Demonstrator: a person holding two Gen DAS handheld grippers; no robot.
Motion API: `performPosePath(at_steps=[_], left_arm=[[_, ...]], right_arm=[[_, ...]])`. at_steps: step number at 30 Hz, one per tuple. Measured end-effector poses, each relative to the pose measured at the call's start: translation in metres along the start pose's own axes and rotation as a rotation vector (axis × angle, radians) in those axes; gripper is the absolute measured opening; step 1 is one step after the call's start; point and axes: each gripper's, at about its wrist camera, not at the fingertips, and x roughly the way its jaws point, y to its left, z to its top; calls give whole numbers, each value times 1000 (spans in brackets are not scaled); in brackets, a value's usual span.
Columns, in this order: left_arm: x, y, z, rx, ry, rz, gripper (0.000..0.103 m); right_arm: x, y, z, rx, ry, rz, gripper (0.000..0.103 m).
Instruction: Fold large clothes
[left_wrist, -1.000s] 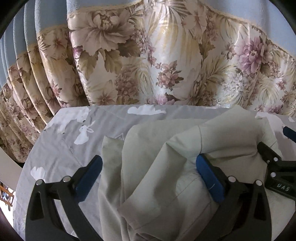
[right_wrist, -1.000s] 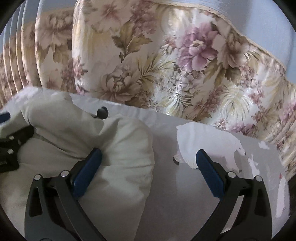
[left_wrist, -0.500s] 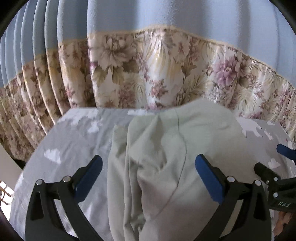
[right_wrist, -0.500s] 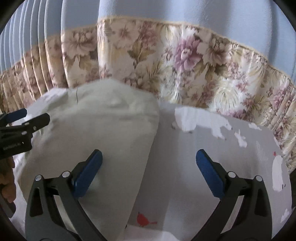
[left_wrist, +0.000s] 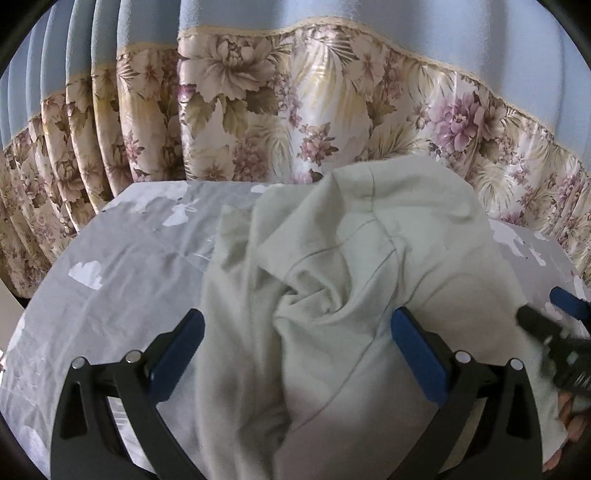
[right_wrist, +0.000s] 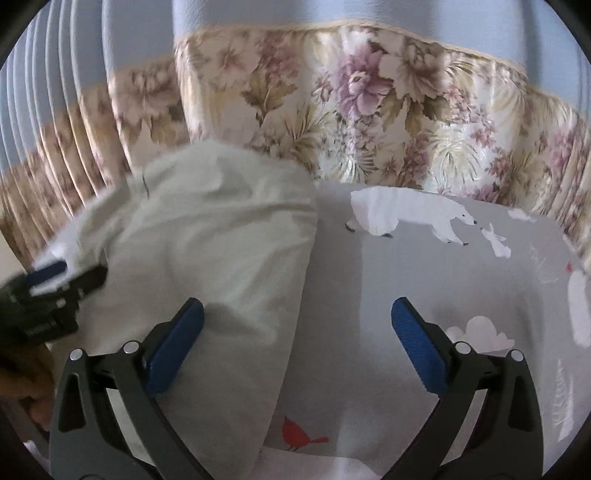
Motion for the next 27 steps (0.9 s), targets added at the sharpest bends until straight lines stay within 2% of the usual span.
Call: performPosePath(at_steps=[3,5,8,12,15,17,20,23,25,27], left_arm=[[-2,17,-1,-52,17,-40,102],[2,26,-5,-96,56,-130,101],[5,24,-10,-114,73,-227,101],[9,10,-15,-67,88,-238,100],[20,18,-18,-131,142,-282,100],[21,21,-18,-144,144,-300,98],[20,15,-18,-129,133,-319,83],[16,11,-17,-129,120,-328,70],[15,11,-16,-138,110,-325,64],[12,11,-15,-138,94,-318,52]], right_arm=[[-3,-5,3,63,-8,64,100],[3,0,-1,65,25,107,100],[7,8,-4,48,26,108,100],[8,11,-6,59,38,137,92],[15,12,-10,66,67,148,89],[22,6,-11,126,104,197,87],[30,-1,-14,192,142,294,73],[29,0,-14,198,141,300,69],[26,2,-13,195,133,305,61],[22,6,-12,177,120,298,56]])
